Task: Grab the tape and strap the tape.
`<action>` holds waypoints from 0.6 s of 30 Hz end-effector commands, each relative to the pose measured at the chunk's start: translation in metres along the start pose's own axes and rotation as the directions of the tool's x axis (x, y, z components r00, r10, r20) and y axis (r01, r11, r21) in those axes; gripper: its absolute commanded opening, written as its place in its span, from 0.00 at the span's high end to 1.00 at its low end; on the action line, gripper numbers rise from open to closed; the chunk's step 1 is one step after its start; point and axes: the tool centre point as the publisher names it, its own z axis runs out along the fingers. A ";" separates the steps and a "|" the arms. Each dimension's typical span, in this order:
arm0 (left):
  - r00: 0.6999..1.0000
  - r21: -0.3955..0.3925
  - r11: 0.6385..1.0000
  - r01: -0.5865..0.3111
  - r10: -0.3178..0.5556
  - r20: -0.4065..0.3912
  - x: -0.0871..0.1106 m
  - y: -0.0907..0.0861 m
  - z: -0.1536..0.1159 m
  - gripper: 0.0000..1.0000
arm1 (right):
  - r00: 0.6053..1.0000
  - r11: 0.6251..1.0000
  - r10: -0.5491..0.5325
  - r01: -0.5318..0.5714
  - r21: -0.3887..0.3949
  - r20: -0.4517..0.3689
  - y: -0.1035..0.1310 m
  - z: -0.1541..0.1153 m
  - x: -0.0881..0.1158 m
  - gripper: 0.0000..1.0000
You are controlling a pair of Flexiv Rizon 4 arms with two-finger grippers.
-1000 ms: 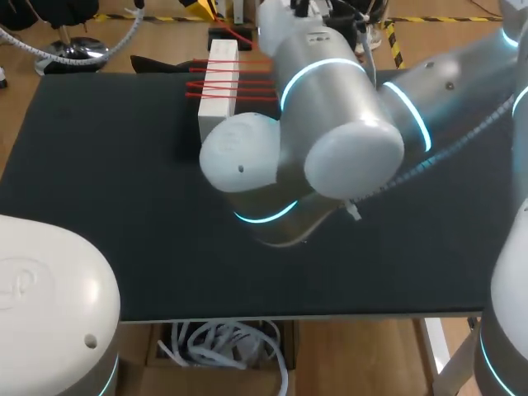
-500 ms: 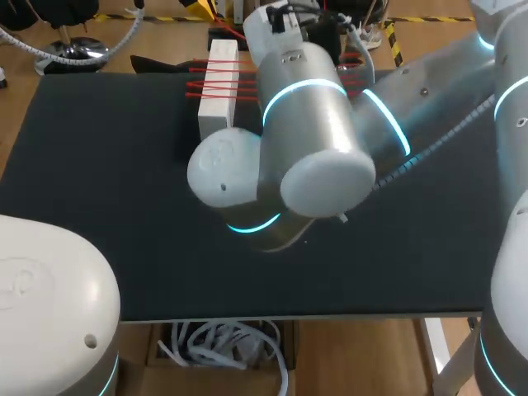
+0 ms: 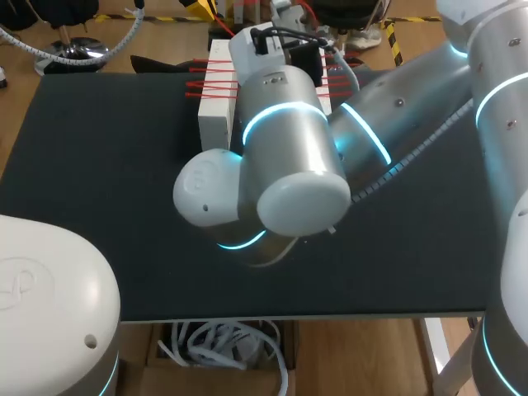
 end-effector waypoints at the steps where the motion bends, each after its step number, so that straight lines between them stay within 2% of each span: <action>1: 1.000 -0.004 1.000 0.001 -0.001 -0.001 0.000 0.000 -0.001 1.00 | 1.000 1.000 -0.007 0.007 0.012 -0.005 0.008 0.003 -0.003 1.00; 18: 1.000 -0.004 1.000 0.001 -0.001 -0.001 0.000 0.000 -0.001 1.00 | 0.999 1.000 -0.029 0.029 0.004 -0.016 0.029 0.014 0.004 1.00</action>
